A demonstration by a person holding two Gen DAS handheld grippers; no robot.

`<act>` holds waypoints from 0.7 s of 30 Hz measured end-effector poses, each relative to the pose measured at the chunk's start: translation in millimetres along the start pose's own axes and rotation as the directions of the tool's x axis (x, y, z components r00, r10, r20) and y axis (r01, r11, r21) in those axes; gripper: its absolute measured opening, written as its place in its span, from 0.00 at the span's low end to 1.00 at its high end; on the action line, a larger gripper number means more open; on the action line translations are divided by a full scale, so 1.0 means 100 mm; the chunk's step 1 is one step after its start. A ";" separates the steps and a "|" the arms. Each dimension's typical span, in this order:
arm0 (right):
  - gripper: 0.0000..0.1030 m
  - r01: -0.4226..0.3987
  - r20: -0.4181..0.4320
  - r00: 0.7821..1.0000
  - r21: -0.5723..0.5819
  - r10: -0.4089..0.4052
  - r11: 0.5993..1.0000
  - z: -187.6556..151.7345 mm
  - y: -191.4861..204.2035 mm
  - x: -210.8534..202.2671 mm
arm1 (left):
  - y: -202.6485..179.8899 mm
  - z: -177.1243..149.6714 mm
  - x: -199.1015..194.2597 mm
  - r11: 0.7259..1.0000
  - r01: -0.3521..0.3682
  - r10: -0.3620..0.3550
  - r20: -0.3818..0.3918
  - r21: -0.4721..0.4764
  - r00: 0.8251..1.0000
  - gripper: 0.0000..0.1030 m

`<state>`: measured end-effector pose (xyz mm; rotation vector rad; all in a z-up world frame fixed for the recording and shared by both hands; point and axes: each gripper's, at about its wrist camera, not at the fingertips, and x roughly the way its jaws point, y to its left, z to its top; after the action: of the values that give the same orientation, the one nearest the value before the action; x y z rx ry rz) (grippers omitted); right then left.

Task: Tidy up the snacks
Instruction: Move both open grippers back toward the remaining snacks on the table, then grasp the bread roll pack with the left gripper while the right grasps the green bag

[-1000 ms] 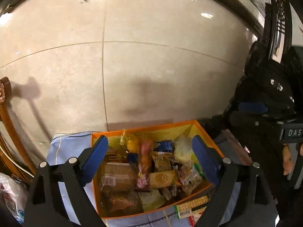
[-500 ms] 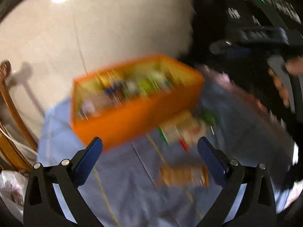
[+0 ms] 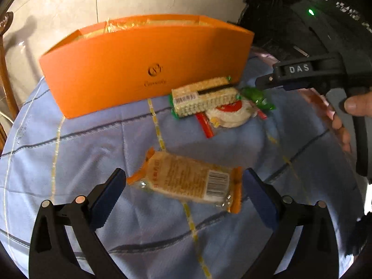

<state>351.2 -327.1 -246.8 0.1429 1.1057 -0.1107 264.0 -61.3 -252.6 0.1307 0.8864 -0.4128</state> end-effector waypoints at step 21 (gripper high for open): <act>0.39 -0.030 -0.010 1.000 -0.083 0.030 0.996 -0.08 0.13 0.16 | -0.08 -0.03 0.26 0.999 -0.018 0.019 -0.027 0.040 0.999 0.34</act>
<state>353.5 -313.4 -264.3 0.0857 1.1150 -0.0372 272.8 -75.6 -273.7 0.1815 0.9031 -0.4129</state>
